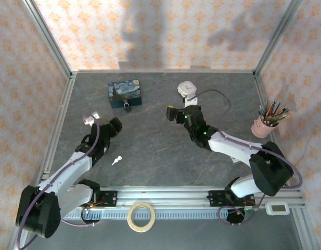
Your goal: Unlock the padlock with the key
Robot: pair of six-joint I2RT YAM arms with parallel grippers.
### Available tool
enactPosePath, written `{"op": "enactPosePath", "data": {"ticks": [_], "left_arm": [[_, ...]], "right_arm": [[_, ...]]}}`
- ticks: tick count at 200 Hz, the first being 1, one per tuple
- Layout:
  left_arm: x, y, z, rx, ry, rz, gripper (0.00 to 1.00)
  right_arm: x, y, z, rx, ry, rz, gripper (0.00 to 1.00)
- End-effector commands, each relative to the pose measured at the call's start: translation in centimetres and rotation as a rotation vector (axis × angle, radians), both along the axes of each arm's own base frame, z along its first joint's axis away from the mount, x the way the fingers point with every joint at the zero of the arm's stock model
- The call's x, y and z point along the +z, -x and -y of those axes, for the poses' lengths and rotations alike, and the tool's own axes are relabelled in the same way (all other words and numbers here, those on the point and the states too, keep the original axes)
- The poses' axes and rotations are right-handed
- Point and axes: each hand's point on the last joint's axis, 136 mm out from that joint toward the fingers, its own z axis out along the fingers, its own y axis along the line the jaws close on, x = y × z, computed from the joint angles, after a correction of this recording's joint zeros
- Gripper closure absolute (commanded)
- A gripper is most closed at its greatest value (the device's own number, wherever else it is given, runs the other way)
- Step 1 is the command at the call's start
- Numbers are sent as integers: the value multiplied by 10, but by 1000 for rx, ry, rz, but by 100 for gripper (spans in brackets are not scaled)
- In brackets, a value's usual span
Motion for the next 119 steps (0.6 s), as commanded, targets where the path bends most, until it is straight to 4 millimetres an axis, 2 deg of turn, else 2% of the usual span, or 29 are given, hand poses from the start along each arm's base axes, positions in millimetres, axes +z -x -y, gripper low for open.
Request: {"op": "enactPosePath", "data": {"ticks": [1,27,59,86,119], "left_arm": [[-55,57,20,-13,100,-223,17],[-74,89,27,-14,62,-292,18],[-85,102,38,-61,56,-331,18],[-89,93,65,-159,90,-310,19],[-77,66,120,-308,132,-248,18]], "right_arm": [[-8,4,-11,8,-51,-110,0],[-9,-1,-6,-44,-33,-124,0],[-10,-1,-2,-66,-41,-123,0],[-11,1,4,-88,-34,-121,0],[-10,6,15,-112,5,-118,0]]}}
